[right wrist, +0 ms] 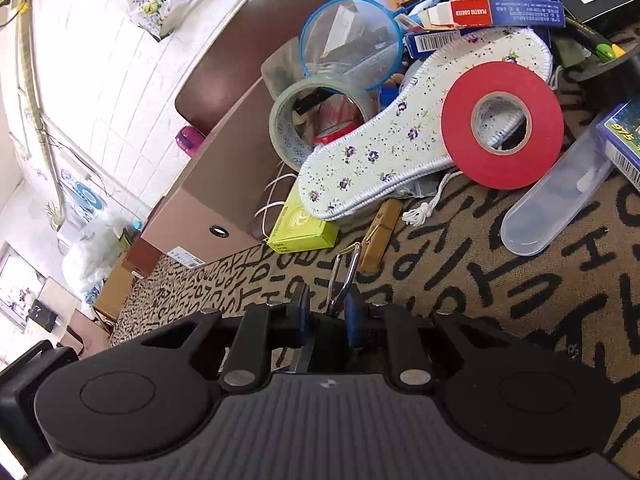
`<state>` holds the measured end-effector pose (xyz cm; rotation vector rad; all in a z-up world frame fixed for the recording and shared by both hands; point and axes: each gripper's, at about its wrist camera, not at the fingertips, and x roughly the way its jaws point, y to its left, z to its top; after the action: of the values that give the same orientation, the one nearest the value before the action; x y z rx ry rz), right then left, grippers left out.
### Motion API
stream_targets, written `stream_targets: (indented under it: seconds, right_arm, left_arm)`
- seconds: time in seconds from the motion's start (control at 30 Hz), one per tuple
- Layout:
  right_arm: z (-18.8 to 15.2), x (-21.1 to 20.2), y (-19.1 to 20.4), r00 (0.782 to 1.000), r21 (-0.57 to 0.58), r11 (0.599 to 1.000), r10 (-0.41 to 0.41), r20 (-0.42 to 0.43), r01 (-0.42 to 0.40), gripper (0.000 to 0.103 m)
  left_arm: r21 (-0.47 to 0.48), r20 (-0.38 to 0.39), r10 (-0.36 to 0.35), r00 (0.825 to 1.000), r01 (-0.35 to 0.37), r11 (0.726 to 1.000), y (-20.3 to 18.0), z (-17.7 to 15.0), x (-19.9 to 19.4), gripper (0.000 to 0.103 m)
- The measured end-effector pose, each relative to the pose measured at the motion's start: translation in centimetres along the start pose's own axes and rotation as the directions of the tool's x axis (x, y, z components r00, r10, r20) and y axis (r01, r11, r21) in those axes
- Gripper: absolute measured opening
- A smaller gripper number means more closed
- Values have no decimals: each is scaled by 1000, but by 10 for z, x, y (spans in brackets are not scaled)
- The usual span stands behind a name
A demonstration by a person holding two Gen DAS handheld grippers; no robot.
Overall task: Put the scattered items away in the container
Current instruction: 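Lift the black key fob with the left gripper toward the white box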
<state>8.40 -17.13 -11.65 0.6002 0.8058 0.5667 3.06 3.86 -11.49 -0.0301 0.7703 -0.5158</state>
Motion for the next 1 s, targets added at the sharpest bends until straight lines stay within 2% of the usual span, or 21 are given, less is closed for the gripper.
stream_targets:
  seconds: [0.07, 0.1, 0.13, 0.27, 0.4, 0.57, 0.83, 1.0]
  right_arm:
    - [-1, 3, 0, 999, -10, 1000, -13, -38, 13, 34]
    - [-2, 5, 1, 997, -17, 1000, -19, -69, 18, 47]
    - [-5, 7, 1, 995, -27, 999, -23, -94, 21, 50]
    - [-13, 6, 8, 994, -81, 996, -50, -97, 42, 49]
    - [-14, 4, 11, 994, -91, 994, -62, -86, 54, 40]
    - [-9, -4, 27, 999, -126, 992, -27, -44, 21, 29]
    - [18, -6, 79, 1000, -290, 957, 15, 0, -14, 28]
    - [50, -1, 127, 998, -401, 915, 52, 23, -38, 27]
  left_arm:
    - [10, 5, 4, 1000, -4, 1000, -1, -2, 0, 52]
    - [22, 8, 8, 1000, -9, 1000, -3, -3, -1, 52]
    - [32, 14, 14, 1000, -14, 999, -4, -4, -1, 52]
    - [15, 23, 10, 1000, -11, 1000, -2, -7, -3, 52]
    - [-13, 24, 4, 1000, -4, 1000, 1, -6, -5, 53]
    - [-38, 35, 12, 999, -11, 999, 3, -2, -15, 52]
    - [-72, 144, 49, 988, -39, 997, 15, 25, -46, 52]
    - [-79, 233, 95, 968, -78, 994, 31, 62, -73, 52]
